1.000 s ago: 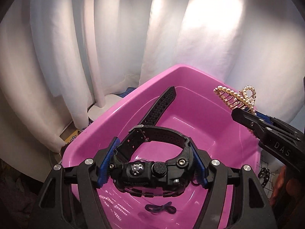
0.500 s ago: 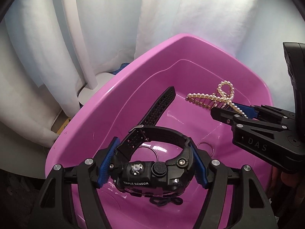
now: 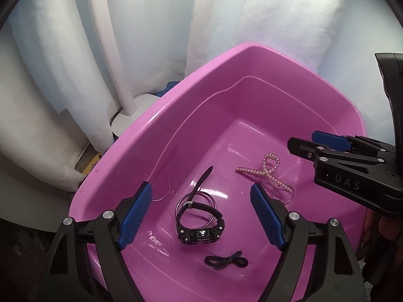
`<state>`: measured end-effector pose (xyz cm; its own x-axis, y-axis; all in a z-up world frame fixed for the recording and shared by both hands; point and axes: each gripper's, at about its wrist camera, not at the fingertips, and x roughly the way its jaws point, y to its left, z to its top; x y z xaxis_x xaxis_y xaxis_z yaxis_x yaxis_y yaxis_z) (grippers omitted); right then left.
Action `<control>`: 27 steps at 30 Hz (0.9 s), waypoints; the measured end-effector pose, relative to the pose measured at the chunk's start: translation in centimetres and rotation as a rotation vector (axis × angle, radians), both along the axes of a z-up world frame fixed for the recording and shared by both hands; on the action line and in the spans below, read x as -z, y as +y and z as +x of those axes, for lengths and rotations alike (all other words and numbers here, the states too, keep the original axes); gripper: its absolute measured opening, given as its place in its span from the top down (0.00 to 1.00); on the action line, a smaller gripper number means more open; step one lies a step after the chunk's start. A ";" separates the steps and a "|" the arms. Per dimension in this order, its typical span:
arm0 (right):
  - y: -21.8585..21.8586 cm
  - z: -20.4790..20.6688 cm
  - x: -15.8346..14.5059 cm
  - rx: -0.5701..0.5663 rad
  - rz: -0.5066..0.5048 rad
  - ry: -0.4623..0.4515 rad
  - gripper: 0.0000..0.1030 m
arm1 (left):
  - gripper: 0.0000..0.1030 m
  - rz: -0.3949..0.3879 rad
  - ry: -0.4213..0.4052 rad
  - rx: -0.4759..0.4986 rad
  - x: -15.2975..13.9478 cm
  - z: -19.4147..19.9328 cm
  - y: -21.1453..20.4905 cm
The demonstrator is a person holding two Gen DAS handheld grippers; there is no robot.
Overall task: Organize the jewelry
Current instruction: 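Withdraw both tools from the tub toward the studded strap and headband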
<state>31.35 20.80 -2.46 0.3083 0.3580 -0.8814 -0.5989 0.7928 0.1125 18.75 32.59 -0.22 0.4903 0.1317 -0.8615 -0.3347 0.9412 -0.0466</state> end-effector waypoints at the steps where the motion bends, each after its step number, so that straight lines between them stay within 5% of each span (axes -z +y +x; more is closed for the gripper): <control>1: 0.0 0.1 -0.1 0.001 0.003 -0.002 0.52 | 0.24 0.003 0.000 -0.003 0.0 -0.1 0.0; 15: -2.5 -3.8 -2.0 0.021 0.067 -0.046 0.52 | 0.24 -0.017 -0.059 -0.020 -1.0 -2.8 0.0; 27: -6.2 -9.9 -6.3 0.094 0.234 -0.258 0.45 | 0.23 0.026 -0.251 -0.026 -3.8 -7.3 -1.3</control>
